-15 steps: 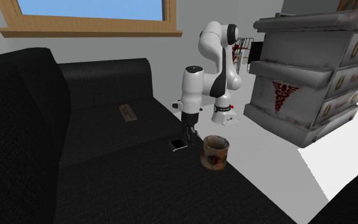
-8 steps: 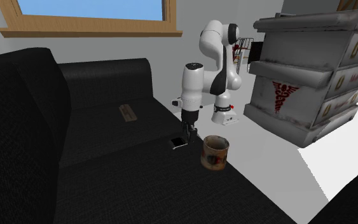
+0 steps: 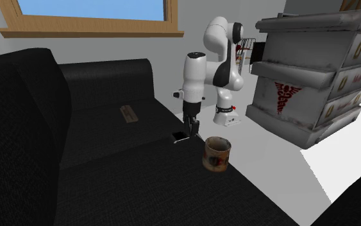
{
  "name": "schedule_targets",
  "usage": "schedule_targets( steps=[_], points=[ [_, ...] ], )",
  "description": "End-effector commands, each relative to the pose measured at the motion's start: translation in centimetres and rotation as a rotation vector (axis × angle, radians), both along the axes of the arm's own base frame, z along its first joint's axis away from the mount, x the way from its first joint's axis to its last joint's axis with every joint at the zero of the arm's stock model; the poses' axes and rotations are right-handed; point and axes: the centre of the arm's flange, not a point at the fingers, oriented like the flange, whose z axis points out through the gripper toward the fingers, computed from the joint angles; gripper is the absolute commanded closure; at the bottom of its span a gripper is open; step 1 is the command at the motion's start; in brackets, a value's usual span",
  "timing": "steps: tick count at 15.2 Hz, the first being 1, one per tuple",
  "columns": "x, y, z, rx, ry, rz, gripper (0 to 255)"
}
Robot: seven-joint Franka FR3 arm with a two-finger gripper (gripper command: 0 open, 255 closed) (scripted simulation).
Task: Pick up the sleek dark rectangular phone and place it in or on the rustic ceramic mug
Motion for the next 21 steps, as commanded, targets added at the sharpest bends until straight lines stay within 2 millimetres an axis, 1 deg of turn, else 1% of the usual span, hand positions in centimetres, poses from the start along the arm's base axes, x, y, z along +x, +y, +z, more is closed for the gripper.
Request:
schedule_targets(
  steps=[1,21],
  points=[
    [-0.1,-0.1,1.0,0.0,0.0,0.0,255],
    [-0.1,-0.1,11.5,0.0,0.0,0.0,255]
  ],
)
